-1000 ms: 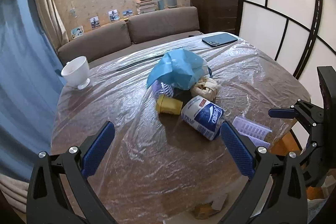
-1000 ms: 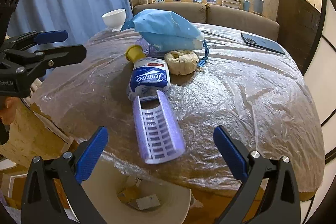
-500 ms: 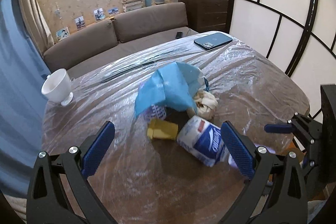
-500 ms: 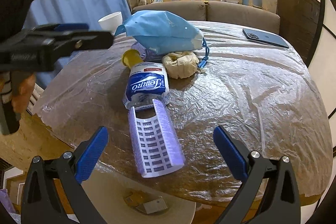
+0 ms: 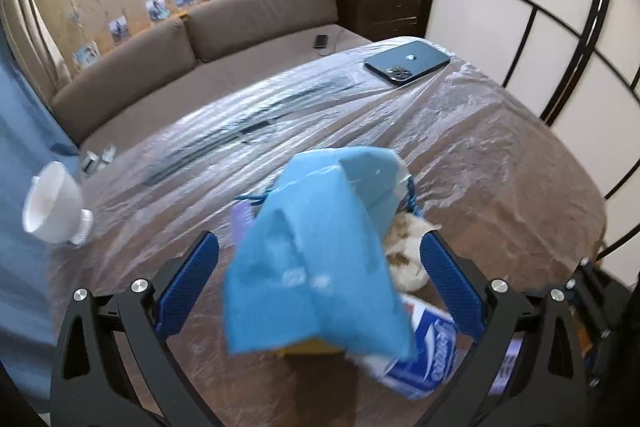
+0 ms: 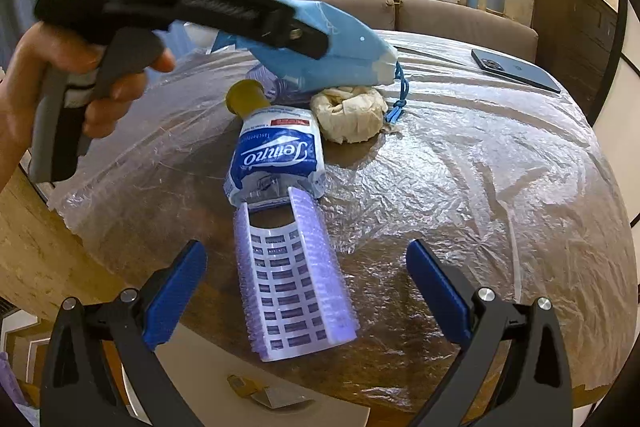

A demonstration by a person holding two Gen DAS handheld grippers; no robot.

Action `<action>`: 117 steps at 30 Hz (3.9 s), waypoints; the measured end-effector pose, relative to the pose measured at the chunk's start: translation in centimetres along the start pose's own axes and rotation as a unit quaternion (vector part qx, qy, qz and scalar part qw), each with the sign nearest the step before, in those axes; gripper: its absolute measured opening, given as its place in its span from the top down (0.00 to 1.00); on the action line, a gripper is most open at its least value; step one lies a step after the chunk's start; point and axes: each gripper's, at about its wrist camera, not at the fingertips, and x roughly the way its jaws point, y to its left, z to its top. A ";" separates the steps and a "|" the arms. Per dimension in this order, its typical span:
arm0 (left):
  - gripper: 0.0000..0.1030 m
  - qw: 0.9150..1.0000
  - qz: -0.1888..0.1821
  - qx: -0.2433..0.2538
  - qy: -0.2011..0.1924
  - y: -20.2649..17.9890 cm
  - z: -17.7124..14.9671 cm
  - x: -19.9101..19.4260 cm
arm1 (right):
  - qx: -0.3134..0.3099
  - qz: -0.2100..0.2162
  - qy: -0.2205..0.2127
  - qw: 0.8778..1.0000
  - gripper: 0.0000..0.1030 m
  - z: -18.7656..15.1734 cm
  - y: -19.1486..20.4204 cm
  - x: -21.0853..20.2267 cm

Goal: Collect trash
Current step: 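Grasp the blue face mask with the left tool while the right tool grasps the purple roller, then carry the blue mask with the left tool while the right tool carries the purple roller to the bin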

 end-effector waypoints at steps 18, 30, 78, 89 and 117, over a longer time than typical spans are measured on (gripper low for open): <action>0.58 1.000 -0.008 0.003 -0.006 -0.4 0.9 0.6 | -0.005 -0.013 -0.018 1.000 0.58 0.3 -0.4 -0.2; 0.58 0.997 -0.029 -0.040 -0.061 0.8 1.4 -2.6 | 0.010 -0.026 -0.029 0.999 0.58 1.4 -2.0 -0.9; 0.57 0.981 0.052 -0.175 -0.066 1.4 -14.3 -9.5 | 0.001 -0.012 -0.017 1.000 0.58 0.6 -0.9 -1.7; 0.57 0.980 0.041 -0.182 -0.061 0.6 -16.4 -10.2 | 0.007 0.001 -0.008 1.000 0.58 -0.6 -0.3 -2.5; 0.57 0.983 0.057 -0.166 -0.054 -0.9 -17.1 -10.4 | 0.018 0.001 -0.003 1.000 0.58 -1.3 -0.3 -2.4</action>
